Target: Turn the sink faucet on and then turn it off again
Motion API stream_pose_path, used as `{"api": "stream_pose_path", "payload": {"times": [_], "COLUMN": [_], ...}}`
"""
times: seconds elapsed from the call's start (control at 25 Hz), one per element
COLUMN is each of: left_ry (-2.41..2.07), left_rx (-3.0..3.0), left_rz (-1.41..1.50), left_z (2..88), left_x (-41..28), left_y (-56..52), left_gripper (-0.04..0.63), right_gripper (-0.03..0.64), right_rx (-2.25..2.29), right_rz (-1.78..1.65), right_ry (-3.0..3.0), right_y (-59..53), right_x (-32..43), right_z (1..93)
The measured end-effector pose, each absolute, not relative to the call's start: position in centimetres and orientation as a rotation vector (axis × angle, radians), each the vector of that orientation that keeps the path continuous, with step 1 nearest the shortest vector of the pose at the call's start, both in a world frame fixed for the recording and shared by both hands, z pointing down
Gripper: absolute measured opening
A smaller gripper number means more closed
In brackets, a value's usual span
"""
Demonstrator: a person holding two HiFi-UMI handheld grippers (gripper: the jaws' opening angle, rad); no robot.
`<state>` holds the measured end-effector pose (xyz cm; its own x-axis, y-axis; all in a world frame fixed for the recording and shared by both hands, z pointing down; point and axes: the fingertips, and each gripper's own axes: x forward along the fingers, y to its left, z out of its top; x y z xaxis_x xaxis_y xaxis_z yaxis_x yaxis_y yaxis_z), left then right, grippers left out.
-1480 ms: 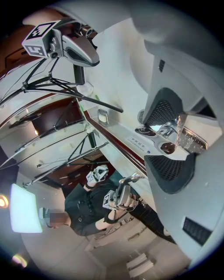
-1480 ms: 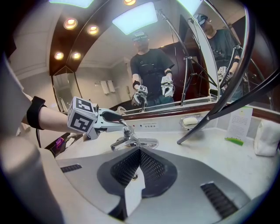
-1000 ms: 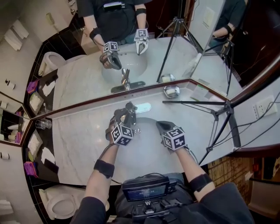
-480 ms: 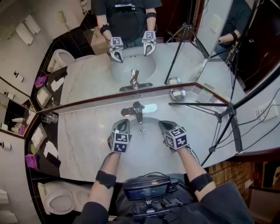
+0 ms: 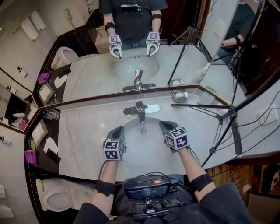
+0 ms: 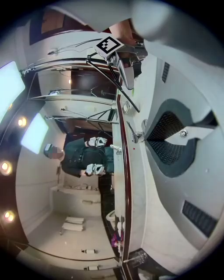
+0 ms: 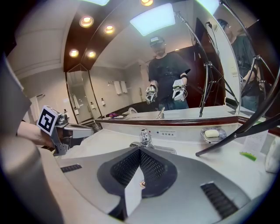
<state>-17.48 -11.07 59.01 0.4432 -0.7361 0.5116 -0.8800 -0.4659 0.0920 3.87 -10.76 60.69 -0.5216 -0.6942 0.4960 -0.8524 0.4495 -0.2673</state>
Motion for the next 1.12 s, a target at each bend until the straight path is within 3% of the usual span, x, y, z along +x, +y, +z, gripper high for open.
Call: {"api": "stream_pose_path", "payload": {"times": [0.56, 1.12], "left_ry": [-1.453, -1.206], "left_rx": [2.370, 2.637], "left_rz": [0.627, 0.850], "left_z": [59.7, 59.7], "left_x": [-18.3, -10.4], "left_y": [-11.5, -16.0], "left_gripper": [0.008, 0.215], "right_gripper": [0.025, 0.025], "right_rx": [1.321, 1.329], "right_rz": [0.707, 0.727], "right_ry": [-2.385, -2.361], "right_y": [-10.8, -10.8], "right_x": [3.7, 4.6], "right_z": [60.5, 61.4]}}
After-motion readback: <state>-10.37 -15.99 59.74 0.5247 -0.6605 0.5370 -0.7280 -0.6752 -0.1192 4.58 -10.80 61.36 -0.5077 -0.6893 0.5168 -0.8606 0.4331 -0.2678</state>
